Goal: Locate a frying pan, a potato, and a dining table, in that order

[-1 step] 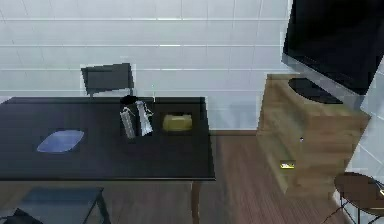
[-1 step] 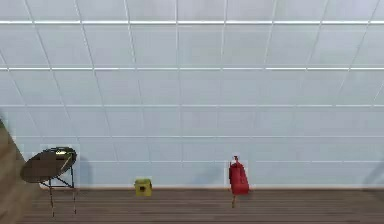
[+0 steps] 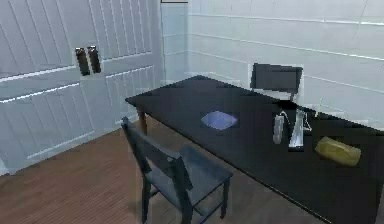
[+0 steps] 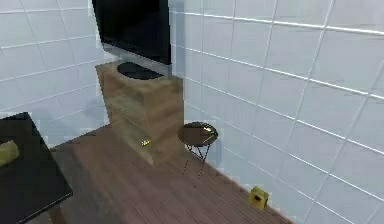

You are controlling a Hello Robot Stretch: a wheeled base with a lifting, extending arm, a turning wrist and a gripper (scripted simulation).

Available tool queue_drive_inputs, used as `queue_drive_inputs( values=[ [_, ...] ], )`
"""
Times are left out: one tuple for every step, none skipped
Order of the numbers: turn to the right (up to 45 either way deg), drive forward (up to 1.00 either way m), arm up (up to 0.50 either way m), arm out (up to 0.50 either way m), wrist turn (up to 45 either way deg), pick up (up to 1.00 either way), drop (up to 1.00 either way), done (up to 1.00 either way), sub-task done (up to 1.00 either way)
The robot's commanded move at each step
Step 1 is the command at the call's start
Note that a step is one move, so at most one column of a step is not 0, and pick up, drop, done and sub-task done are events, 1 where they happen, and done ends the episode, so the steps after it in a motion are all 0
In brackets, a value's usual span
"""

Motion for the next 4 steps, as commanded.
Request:
queue_drive_inputs(
  values=[
    [-45.0, 0.00, 0.00, 0.00, 0.0, 0.00, 0.00, 0.00, 0.00],
    [-18.0, 0.00, 0.00, 0.00, 0.0, 0.00, 0.00, 0.00, 0.00],
    [0.0, 0.90, 0.00, 0.00, 0.0, 0.00, 0.00, 0.00, 0.00],
    [-45.0, 0.00, 0.00, 0.00, 0.0, 0.00, 0.00, 0.00, 0.00]
  ],
)
